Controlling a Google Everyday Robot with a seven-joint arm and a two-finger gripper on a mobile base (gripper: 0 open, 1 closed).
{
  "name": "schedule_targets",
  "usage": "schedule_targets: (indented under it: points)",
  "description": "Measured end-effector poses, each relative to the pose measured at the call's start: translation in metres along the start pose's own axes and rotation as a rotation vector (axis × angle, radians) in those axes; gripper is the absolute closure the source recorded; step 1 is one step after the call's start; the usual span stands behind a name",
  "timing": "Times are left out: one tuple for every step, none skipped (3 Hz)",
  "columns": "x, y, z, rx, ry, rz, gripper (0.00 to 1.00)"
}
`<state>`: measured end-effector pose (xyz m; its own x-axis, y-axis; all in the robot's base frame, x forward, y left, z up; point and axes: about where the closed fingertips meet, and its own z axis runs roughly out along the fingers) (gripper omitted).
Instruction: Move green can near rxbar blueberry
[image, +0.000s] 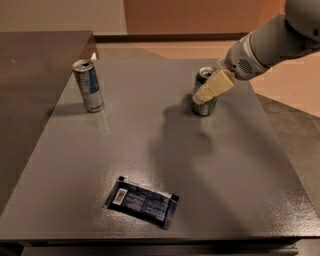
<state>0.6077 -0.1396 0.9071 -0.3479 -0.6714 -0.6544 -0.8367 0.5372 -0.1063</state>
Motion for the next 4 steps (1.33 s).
schedule_targets:
  points:
    - [0.002, 0.001, 0.002, -0.001, 0.000, 0.002, 0.41]
    - [0.000, 0.008, -0.004, -0.016, -0.020, -0.003, 0.65]
    - [-0.008, 0.022, -0.016, -0.044, -0.049, -0.036, 0.88]
    - [-0.016, 0.040, -0.032, -0.085, -0.083, -0.091, 1.00]
